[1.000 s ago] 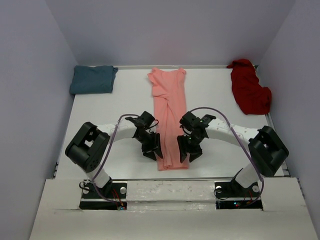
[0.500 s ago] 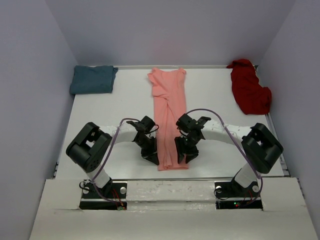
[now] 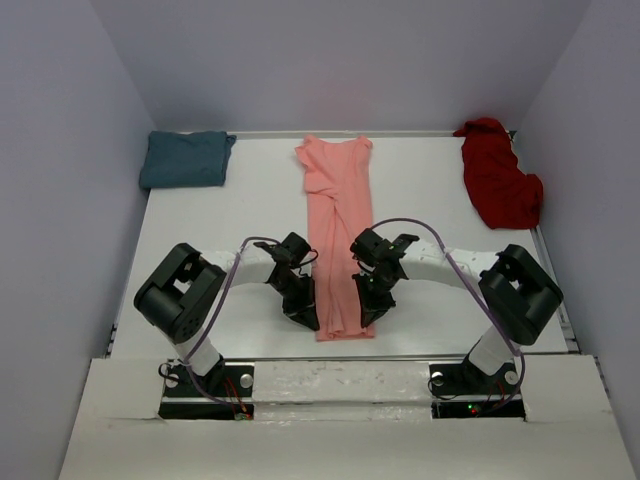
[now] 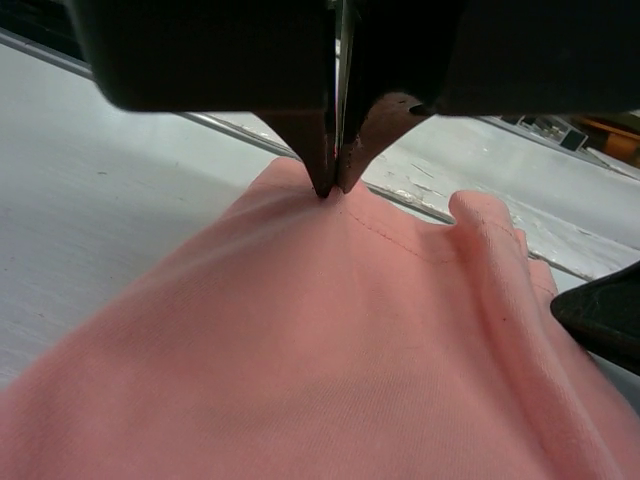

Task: Fold and stack the t-shirts
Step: Fold the tshirt

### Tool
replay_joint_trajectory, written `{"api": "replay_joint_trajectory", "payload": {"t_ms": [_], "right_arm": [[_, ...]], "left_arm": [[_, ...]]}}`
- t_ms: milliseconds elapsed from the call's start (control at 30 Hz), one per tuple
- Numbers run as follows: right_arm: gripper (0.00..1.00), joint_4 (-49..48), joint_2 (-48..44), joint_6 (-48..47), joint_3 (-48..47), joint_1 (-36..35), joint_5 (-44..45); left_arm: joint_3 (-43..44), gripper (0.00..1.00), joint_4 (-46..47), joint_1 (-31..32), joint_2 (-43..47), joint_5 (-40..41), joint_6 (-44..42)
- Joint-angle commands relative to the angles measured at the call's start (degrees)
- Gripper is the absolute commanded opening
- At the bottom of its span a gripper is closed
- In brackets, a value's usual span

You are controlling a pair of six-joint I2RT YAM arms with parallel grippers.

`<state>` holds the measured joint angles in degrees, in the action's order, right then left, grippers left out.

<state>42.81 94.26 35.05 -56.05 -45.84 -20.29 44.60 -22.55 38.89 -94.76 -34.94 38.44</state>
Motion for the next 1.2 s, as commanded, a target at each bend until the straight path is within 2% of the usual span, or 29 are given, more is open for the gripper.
{"api": "replay_joint_trajectory", "payload": {"t_ms": [0,200,233,267,367,500,633,700,767,800,867,1067,1167], "right_arm": [[0.0,-0.9,0.5,-0.1,-1.0,-0.6,0.8],[0.0,0.3,-0.2,-0.1,-1.6,-0.6,2.0],[0.0,0.4,-0.1,-0.2,-1.6,-0.6,2.2],[0.0,0.5,0.0,-0.2,-1.7,-0.6,2.1],[0.0,0.4,0.4,-0.4,-1.8,-0.6,2.1],[0.0,0.4,0.8,-0.6,-2.0,-0.6,1.9],[0.0,0.4,1.2,-0.6,-2.2,-0.6,1.9],[0.0,0.4,1.4,-0.7,-2.4,-0.6,1.9],[0.0,0.4,1.5,-0.7,-2.4,-0.6,1.9],[0.0,0.5,1.3,-0.7,-2.4,-0.6,1.9],[0.0,0.5,1.3,-0.7,-2.3,-0.6,2.1],[0.0,0.9,1.2,-0.7,-2.6,-0.6,2.5],[0.0,1.4,0.9,-0.6,-2.7,-0.6,3.2]], "left_arm": [[1.0,0.21,-1.7,0.4,-0.1,-1.4,-0.6],[1.3,0.25,-2.2,0.4,-0.3,-1.4,-0.7],[1.7,0.29,-2.4,0.4,-0.4,-1.4,-0.8],[2.0,0.37,-2.9,0.4,-0.4,-1.1,-0.9],[2.9,0.46,-3.2,0.4,-0.6,-0.9,-1.1],[4.1,0.54,-4.1,0.4,-1.0,-0.7,-1.3],[4.6,0.56,-4.3,0.4,-1.3,-0.3,-1.7],[4.3,0.51,-3.6,0.5,-2.0,-0.7,-1.8],[3.8,0.41,-3.0,0.6,-3.1,-0.8,-1.8],[3.7,0.27,-2.9,0.7,-3.5,-1.0,-1.9],[3.5,0.16,-2.9,1.0,-4.2,-1.3,-2.0],[2.9,0.01,-2.6,1.4,-4.6,-1.4,-2.1],[2.7,0.0,-2.8,1.4,-4.4,-1.2,-2.2]]}}
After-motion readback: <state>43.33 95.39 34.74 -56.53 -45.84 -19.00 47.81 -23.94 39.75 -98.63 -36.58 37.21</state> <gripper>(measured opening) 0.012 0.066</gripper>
